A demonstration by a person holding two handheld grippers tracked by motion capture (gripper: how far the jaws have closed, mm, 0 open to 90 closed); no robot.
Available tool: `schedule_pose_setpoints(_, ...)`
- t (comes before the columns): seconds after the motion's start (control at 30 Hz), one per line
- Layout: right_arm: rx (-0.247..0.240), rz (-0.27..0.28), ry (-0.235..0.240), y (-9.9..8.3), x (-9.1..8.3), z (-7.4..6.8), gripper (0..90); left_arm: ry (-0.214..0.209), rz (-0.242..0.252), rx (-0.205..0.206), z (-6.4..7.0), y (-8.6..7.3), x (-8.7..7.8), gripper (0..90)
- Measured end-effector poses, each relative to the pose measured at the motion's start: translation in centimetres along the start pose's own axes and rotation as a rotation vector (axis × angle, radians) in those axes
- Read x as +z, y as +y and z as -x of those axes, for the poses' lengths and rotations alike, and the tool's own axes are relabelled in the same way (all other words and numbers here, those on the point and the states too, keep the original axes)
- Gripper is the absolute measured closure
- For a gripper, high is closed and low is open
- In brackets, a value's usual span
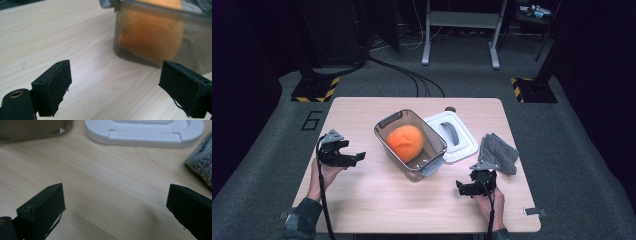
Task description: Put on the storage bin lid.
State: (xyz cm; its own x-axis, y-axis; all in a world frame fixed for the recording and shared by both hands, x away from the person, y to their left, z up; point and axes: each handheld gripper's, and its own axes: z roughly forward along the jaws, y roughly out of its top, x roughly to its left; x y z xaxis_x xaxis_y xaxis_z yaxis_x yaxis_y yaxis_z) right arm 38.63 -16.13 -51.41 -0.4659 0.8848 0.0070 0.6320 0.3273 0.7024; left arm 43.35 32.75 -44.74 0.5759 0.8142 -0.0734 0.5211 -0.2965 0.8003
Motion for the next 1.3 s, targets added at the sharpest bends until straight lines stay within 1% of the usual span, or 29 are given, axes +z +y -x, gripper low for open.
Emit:
schedule_pose_setpoints(0.03, -0.012, 0.008, 0.001, 0.2, 0.0, 0.0, 1.2, 0.003, -0.014, -0.002, -0.1, -0.3, 0.2, 10.4)
schedule_pose_setpoints(0.07, 0.006, 0.006, -0.006, 0.4, -0.1, -0.1, 1.3, 0.009, -0.019, 0.002, -0.3, -0.6, 0.3, 10.4)
schedule_pose_setpoints(0.1, -0.009, 0.004, 0.000, 0.6, -0.3, 0.0, 1.3, 0.009, -0.019, 0.002, -0.3, -0.6, 0.3, 10.4)
schedule_pose_setpoints(0.13, -0.025, 0.011, -0.002, 0.7, -0.3, 0.2, 1.3, 0.021, -0.032, -0.004, -0.4, -1.4, 0.7, 10.4)
schedule_pose_setpoints(0.17, -0.007, 0.015, -0.005, 0.9, -0.4, 0.1, 1.4, 0.031, -0.038, -0.007, -0.5, -1.7, 1.0, 10.4)
schedule_pose_setpoints(0.23, -0.013, 0.010, -0.003, 1.1, -0.6, 0.1, 1.4, 0.033, -0.044, -0.010, -0.6, -2.1, 1.1, 10.4)
schedule_pose_setpoints(0.27, -0.020, 0.020, -0.001, 1.5, -0.7, 0.2, 1.5, 0.037, -0.056, -0.026, -0.9, -2.8, 1.5, 10.4)
schedule_pose_setpoints(0.3, -0.020, 0.020, -0.001, 1.5, -0.7, 0.2, 1.5, 0.037, -0.056, -0.026, -0.9, -2.8, 1.5, 10.3)
schedule_pose_setpoints(0.33, -0.030, 0.022, -0.002, 1.8, -0.8, 0.3, 1.5, 0.027, -0.067, -0.040, -1.2, -3.1, 1.8, 10.3)
schedule_pose_setpoints(0.37, -0.027, 0.026, 0.004, 2.3, -0.8, 0.4, 1.6, 0.038, -0.063, -0.062, -1.4, -3.5, 2.0, 10.3)
schedule_pose_setpoints(0.4, -0.035, 0.024, 0.003, 2.5, -0.8, 0.4, 1.6, 0.052, -0.065, -0.054, -1.5, -3.7, 2.2, 10.4)
schedule_pose_setpoints(0.43, -0.025, 0.024, 0.001, 2.7, -0.9, 0.4, 1.7, 0.056, -0.076, -0.059, -1.5, -3.9, 2.4, 10.3)
schedule_pose_setpoints(0.47, -0.027, 0.033, 0.003, 3.0, -0.8, 0.5, 1.8, 0.054, -0.084, -0.061, -1.6, -4.2, 2.6, 10.4)
schedule_pose_setpoints(0.53, -0.030, 0.025, 0.007, 3.1, -0.9, 0.6, 1.9, 0.061, -0.089, -0.061, -1.6, -4.4, 2.8, 10.3)
schedule_pose_setpoints(0.57, -0.028, 0.032, 0.015, 3.5, -0.8, 0.8, 2.2, 0.060, -0.082, -0.077, -1.8, -4.7, 3.1, 10.3)
schedule_pose_setpoints(0.67, -0.040, 0.027, 0.015, 4.0, -0.7, 1.1, 2.2, 0.066, -0.083, -0.081, -2.1, -4.8, 3.1, 10.3)
schedule_pose_setpoints(0.7, -0.028, 0.030, 0.011, 4.2, -0.7, 1.1, 2.3, 0.066, -0.085, -0.076, -2.1, -4.8, 3.2, 10.3)
schedule_pose_setpoints(0.73, -0.035, 0.029, 0.019, 4.3, -0.7, 1.2, 2.4, 0.069, -0.092, -0.080, -2.0, -4.8, 3.3, 10.3)
schedule_pose_setpoints(0.77, -0.018, 0.029, 0.018, 4.5, -0.6, 1.3, 2.4, 0.069, -0.098, -0.074, -2.1, -4.8, 3.4, 10.3)
schedule_pose_setpoints(0.8, -0.047, 0.030, 0.019, 4.6, -0.6, 1.6, 2.5, 0.066, -0.099, -0.077, -2.1, -4.9, 3.5, 10.3)
schedule_pose_setpoints(0.87, -0.023, 0.036, 0.020, 5.0, -0.6, 1.7, 2.5, 0.069, -0.100, -0.081, -2.1, -5.0, 3.7, 10.3)
schedule_pose_setpoints(0.97, -0.041, 0.035, 0.025, 5.4, -0.5, 2.0, 2.6, 0.060, -0.118, -0.092, -2.4, -5.3, 4.1, 10.3)
schedule_pose_setpoints(1.03, -0.031, 0.031, 0.018, 5.9, -0.4, 2.1, 2.7, 0.059, -0.129, -0.091, -2.5, -5.7, 4.4, 10.3)
schedule_pose_setpoints(1.1, -0.029, 0.034, 0.021, 6.5, -0.2, 2.5, 2.8, 0.098, -0.102, -0.061, -2.2, -6.3, 4.6, 10.2)
schedule_pose_setpoints(1.17, -0.018, 0.031, 0.026, 7.0, 0.0, 2.7, 3.2, 0.099, -0.096, -0.057, -2.1, -6.5, 4.5, 10.2)
schedule_pose_setpoints(1.2, -0.022, 0.030, 0.025, 7.2, 0.2, 2.8, 3.3, 0.118, -0.080, -0.048, -2.0, -6.6, 4.6, 10.3)
schedule_pose_setpoints(1.23, -0.020, 0.029, 0.025, 7.4, 0.4, 2.9, 3.3, 0.126, -0.104, -0.022, -2.0, -6.6, 4.6, 10.3)
schedule_pose_setpoints(1.27, -0.016, 0.020, 0.024, 7.7, 0.6, 2.9, 3.3, 0.131, -0.099, -0.015, -1.8, -6.6, 4.6, 10.3)
schedule_pose_setpoints(1.3, -0.028, 0.019, 0.022, 8.0, 0.8, 3.1, 3.3, 0.131, -0.100, -0.021, -1.8, -6.6, 4.6, 10.2)
